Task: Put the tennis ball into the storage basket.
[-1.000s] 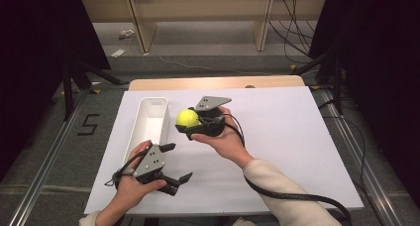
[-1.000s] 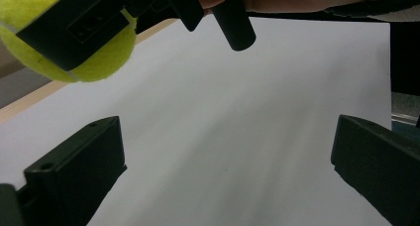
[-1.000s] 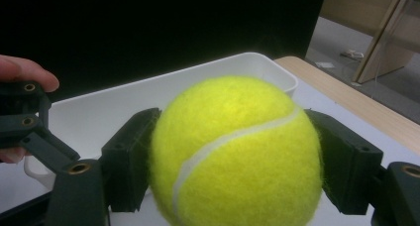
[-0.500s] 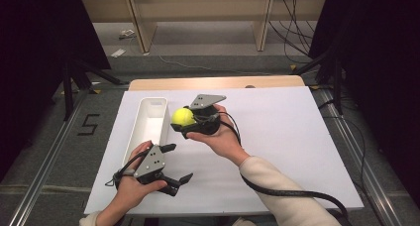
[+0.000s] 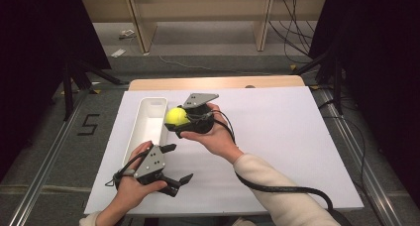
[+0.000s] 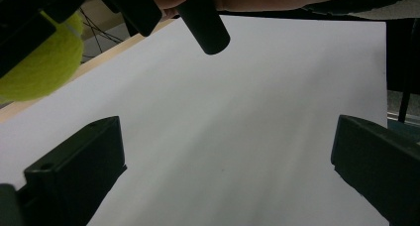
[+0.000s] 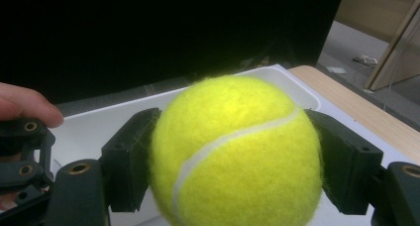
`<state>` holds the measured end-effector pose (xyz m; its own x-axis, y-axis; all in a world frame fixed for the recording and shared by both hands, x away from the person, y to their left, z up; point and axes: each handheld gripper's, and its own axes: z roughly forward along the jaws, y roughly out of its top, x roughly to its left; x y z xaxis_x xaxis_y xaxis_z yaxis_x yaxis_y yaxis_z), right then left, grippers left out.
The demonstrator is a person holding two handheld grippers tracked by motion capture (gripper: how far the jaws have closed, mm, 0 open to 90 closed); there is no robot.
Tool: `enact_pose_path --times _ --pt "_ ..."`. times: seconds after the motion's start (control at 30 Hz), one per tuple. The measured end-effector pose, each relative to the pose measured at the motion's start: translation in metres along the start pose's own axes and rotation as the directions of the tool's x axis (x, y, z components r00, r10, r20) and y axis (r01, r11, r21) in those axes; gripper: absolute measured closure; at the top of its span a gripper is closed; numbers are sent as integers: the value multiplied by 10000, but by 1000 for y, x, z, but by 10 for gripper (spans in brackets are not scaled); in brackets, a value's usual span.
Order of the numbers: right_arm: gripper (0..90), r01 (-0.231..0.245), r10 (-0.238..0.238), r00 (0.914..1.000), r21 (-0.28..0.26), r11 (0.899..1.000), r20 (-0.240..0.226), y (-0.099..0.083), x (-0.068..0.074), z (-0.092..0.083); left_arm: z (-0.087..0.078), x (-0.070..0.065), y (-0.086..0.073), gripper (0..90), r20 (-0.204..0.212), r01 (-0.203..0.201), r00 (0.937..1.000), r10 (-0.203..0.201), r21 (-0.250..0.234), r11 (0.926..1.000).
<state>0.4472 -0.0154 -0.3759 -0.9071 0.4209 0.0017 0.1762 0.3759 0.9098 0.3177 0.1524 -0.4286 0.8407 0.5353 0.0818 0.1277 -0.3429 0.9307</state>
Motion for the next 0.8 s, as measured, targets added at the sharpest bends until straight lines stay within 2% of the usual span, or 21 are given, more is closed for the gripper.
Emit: enact_pose_path --times 0.8 --pt "262 123 -124 9998 -52 9999 -140 8 4 8 0 0 0 0 -2 -31 10000 32 8 10000"
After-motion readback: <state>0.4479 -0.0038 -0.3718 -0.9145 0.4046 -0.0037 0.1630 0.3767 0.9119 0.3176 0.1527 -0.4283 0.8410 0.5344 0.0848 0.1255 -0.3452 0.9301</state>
